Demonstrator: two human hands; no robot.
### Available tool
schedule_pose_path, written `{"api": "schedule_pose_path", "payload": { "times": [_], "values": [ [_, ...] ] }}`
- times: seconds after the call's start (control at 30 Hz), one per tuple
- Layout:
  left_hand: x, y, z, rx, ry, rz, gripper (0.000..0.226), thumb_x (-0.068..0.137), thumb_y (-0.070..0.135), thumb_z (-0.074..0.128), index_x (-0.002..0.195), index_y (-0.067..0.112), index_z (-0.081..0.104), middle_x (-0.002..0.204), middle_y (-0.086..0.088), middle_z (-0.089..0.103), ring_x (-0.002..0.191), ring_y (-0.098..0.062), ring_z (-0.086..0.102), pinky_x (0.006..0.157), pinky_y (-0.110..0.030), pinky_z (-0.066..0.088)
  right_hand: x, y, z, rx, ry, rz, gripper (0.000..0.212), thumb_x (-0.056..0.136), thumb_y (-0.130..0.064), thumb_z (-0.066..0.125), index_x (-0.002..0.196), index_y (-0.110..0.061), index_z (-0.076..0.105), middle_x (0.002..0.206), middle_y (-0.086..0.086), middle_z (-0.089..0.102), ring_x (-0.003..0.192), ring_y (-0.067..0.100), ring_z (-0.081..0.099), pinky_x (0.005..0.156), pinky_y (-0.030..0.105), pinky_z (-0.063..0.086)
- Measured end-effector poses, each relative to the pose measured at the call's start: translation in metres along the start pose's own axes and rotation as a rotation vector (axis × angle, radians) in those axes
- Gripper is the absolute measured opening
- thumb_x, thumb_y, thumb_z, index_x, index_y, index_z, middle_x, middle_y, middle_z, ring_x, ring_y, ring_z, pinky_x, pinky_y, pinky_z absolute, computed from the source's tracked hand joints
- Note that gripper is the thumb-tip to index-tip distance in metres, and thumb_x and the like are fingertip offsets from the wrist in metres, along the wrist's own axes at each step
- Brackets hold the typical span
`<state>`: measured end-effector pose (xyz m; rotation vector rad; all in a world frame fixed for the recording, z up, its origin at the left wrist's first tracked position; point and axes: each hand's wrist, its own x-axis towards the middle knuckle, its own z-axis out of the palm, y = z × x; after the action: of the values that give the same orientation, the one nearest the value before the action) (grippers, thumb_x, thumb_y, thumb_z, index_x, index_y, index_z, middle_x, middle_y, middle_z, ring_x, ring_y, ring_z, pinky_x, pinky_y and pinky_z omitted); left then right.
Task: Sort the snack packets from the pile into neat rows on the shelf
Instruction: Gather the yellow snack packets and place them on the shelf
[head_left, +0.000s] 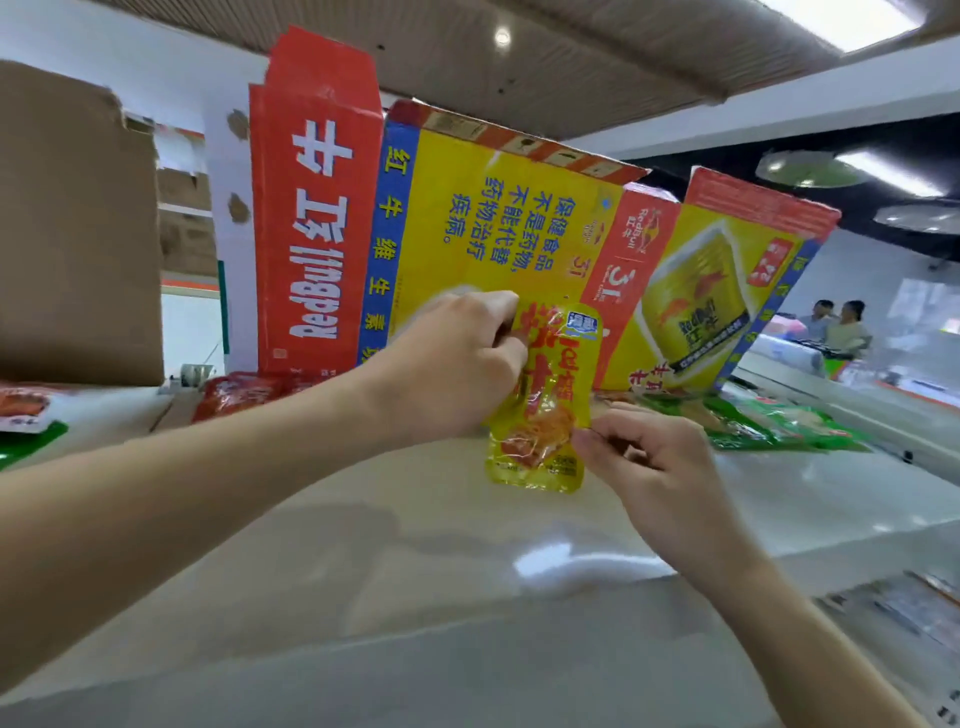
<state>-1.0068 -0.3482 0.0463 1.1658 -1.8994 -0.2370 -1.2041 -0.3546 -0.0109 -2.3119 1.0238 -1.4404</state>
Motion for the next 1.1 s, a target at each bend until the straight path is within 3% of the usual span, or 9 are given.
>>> {"api": "schedule_pose_path", "payload": {
  "times": [0.1,0.27,0.37,0.47,0.53,0.7,0.83,0.93,1.1],
  "values": [
    [0.009,-0.008,0.000,0.013,-0.022,-0.003,0.017,0.099,0.017,0.051,0.096,0.004,0.061,0.086,-0.011,0.063,0.067,-0.026,0.058,0.057,-0.047,0.049,0.015,0.014,-0.005,-0.027,-0.037,-0.029,0.036,0.084,-0.023,0.062,0.057,-0.005,0.047,0.056,-0.002,0.036,0.057,0.009,0.032,0.053,0.025,0.024],
    [0.029,-0.008,0.012,0.036,-0.022,-0.046,0.015,0.096,0.020,0.062,0.098,0.007,0.068,0.087,-0.010,0.068,0.063,-0.015,0.056,0.064,-0.039,0.050,0.044,0.044,-0.023,-0.097,-0.222,0.025,0.043,0.090,-0.019,0.068,0.053,-0.013,0.047,0.051,-0.007,0.036,0.054,0.010,0.032,0.052,0.026,0.025],
    [0.048,-0.004,0.025,0.038,0.108,-0.112,0.014,0.092,0.023,0.069,0.091,0.009,0.069,0.080,-0.002,0.069,0.065,-0.008,0.059,0.062,-0.029,0.049,0.069,0.060,-0.036,-0.159,-0.284,0.003,0.041,0.091,-0.021,0.067,0.053,-0.015,0.051,0.051,-0.006,0.037,0.051,0.010,0.032,0.049,0.021,0.026],
    [0.073,-0.006,0.038,0.058,0.252,-0.204,0.017,0.088,0.029,0.074,0.095,0.015,0.067,0.080,0.006,0.067,0.067,-0.004,0.060,0.059,-0.017,0.046,0.098,0.069,-0.048,-0.190,-0.310,-0.013,0.035,0.092,-0.019,0.065,0.062,-0.002,0.056,0.053,0.004,0.039,0.048,0.009,0.031,0.045,0.020,0.026],
    [0.091,-0.011,0.047,0.069,0.344,-0.249,0.015,0.087,0.029,0.075,0.093,0.018,0.066,0.076,0.009,0.063,0.066,0.000,0.056,0.059,-0.012,0.042,0.116,0.073,-0.053,-0.174,-0.322,0.014,0.034,0.091,-0.020,0.064,0.063,-0.002,0.059,0.048,-0.003,0.039,0.042,0.009,0.033,0.040,0.018,0.027],
    [0.112,-0.037,0.067,0.125,0.454,-0.389,0.016,0.088,0.025,0.074,0.095,0.012,0.071,0.076,0.002,0.065,0.073,-0.016,0.062,0.067,-0.025,0.046,0.156,0.090,-0.042,-0.271,-0.448,0.098,0.031,0.086,-0.008,0.059,0.055,-0.008,0.058,0.045,-0.007,0.039,0.052,0.012,0.036,0.045,0.022,0.032],
    [0.097,-0.066,0.087,0.360,0.186,-0.395,0.020,0.093,0.035,0.064,0.102,0.017,0.065,0.095,-0.001,0.069,0.085,-0.021,0.063,0.076,-0.033,0.051,0.146,0.121,-0.017,-0.304,-0.591,0.174,0.015,0.087,-0.012,0.061,0.086,-0.001,0.071,0.075,0.011,0.059,0.076,0.029,0.057,0.058,0.026,0.037],
    [0.085,-0.071,0.085,0.540,-0.085,-0.332,0.036,0.092,0.052,0.055,0.119,0.028,0.058,0.107,0.009,0.063,0.098,-0.016,0.059,0.089,-0.040,0.050,0.131,0.133,-0.009,-0.328,-0.603,0.210,0.016,0.087,-0.016,0.063,0.089,-0.005,0.074,0.088,0.005,0.068,0.083,0.027,0.060,0.059,0.024,0.040],
    [0.077,-0.075,0.076,0.673,-0.234,-0.323,0.045,0.092,0.065,0.042,0.121,0.033,0.054,0.119,0.009,0.059,0.112,-0.018,0.055,0.095,-0.043,0.046,0.126,0.130,-0.003,-0.345,-0.568,0.262,0.020,0.087,-0.022,0.062,0.095,-0.006,0.073,0.092,0.014,0.070,0.081,0.028,0.062,0.067,0.035,0.051]
  ]
}}
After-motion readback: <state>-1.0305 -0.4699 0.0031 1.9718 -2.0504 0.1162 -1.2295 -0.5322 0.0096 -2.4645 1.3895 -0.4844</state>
